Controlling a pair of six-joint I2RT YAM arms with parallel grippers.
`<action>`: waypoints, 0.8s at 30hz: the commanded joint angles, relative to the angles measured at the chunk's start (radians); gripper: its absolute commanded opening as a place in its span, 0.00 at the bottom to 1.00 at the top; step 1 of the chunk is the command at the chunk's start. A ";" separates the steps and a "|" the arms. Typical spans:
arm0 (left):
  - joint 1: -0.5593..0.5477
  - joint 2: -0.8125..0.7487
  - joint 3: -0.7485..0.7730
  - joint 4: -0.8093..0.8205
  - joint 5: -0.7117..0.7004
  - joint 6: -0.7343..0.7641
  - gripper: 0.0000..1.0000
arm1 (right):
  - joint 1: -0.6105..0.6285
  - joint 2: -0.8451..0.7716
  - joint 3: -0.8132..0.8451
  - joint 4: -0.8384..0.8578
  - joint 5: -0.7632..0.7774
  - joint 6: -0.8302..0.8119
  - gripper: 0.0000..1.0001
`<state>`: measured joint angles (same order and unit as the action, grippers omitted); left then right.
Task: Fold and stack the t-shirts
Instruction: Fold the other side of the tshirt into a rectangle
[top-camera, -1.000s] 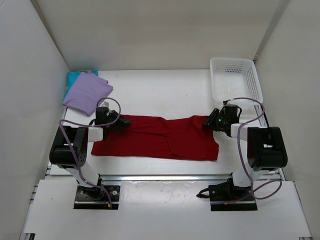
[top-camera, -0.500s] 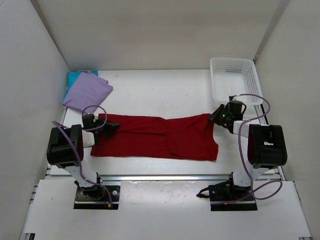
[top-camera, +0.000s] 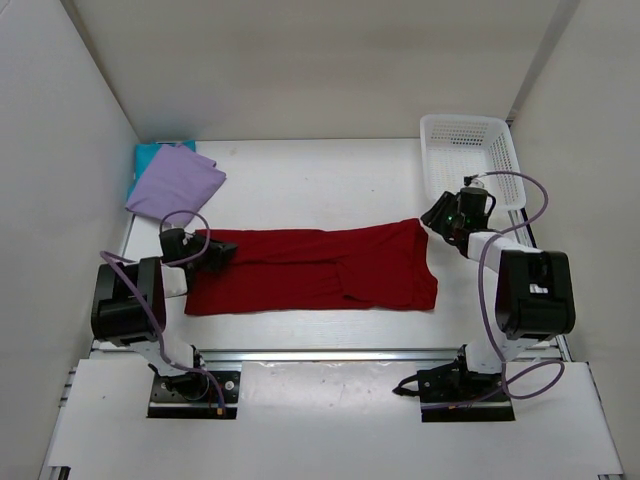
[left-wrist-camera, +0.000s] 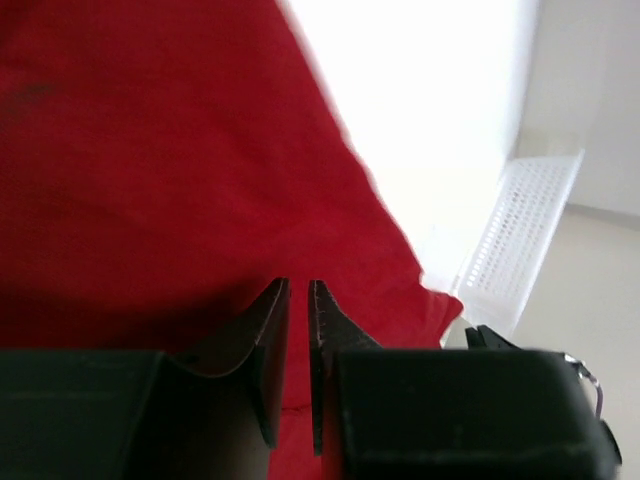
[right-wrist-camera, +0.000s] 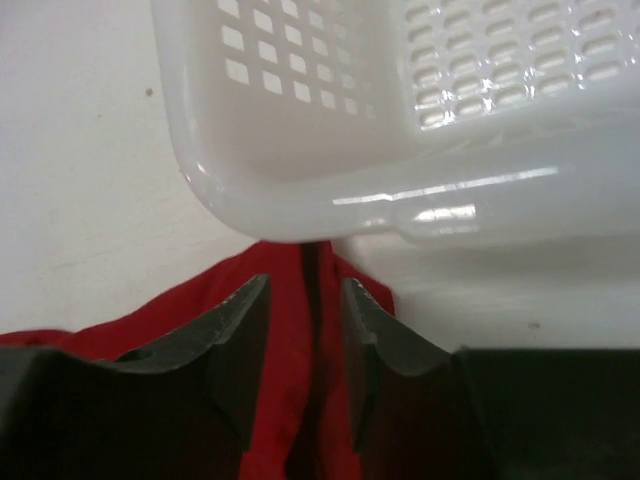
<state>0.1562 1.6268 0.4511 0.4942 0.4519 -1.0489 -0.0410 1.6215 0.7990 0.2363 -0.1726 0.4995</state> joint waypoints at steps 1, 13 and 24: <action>-0.036 -0.120 0.020 -0.028 -0.005 0.029 0.25 | 0.024 -0.110 0.020 -0.061 0.047 0.000 0.31; -0.038 -0.016 0.037 0.007 0.013 0.000 0.26 | 0.224 -0.177 -0.201 -0.038 -0.071 0.082 0.01; 0.146 -0.030 -0.083 0.116 0.018 -0.121 0.26 | 0.109 -0.362 -0.431 -0.127 -0.048 0.123 0.00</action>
<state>0.2764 1.6703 0.4000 0.5755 0.4896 -1.1419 0.1001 1.2968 0.3786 0.1581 -0.2481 0.6296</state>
